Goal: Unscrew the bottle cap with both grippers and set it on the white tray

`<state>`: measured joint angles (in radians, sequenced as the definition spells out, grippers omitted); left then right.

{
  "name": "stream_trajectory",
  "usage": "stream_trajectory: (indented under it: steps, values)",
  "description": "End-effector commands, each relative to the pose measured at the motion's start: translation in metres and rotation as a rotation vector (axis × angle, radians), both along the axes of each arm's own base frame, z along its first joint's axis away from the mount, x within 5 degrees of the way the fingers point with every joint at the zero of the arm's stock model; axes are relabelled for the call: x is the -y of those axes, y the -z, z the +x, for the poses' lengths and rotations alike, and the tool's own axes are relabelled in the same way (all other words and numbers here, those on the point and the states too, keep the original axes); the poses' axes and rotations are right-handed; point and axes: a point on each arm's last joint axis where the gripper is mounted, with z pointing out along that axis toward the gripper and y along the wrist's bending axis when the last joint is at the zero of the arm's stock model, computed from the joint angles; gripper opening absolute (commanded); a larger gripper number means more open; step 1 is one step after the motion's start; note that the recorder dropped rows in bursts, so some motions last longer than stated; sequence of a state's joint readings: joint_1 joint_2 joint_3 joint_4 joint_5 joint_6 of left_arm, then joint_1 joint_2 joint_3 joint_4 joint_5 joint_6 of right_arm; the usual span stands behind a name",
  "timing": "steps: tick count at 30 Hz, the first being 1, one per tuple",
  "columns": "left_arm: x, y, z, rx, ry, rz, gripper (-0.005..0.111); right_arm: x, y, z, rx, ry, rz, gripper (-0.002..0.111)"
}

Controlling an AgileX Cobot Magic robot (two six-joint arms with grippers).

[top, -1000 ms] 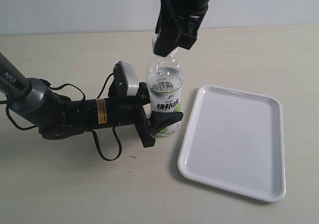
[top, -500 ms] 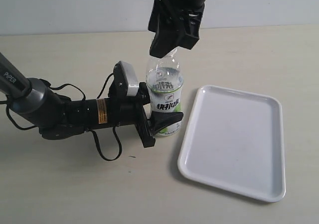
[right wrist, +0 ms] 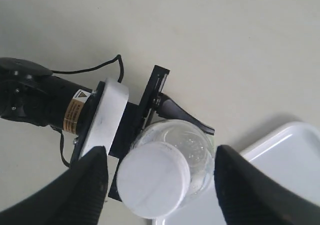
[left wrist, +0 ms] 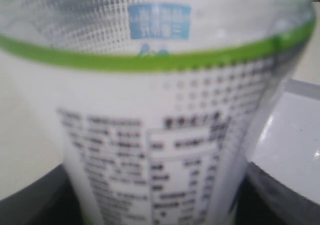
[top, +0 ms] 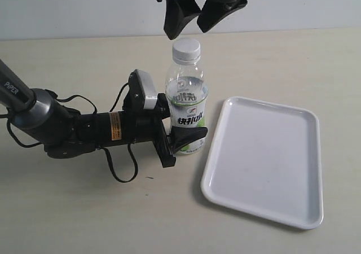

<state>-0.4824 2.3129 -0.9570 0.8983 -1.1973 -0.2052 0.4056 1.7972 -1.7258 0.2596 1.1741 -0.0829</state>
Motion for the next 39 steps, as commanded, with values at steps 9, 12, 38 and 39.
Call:
stream_trajectory:
  steps: [9, 12, 38, 39]
  values:
    - [0.001, 0.003, -0.001, 0.005, 0.005, 0.038, 0.000, -0.003, 0.012, 0.003, -0.090, 0.040, -0.008, 0.059]
    - [0.001, 0.003, -0.001, 0.004, 0.005, 0.040, 0.000, -0.002, 0.012, 0.002, -0.088, 0.040, -0.008, 0.059]
    - [0.001, 0.003, -0.001, 0.004, 0.005, 0.040, 0.000, -0.011, 0.011, 0.000, -0.036, -0.029, -0.037, 0.059]
    - [0.001, 0.003, -0.001, 0.004, 0.005, 0.040, 0.000, -0.012, 0.011, 0.000, -0.036, -0.030, -0.031, 0.059]
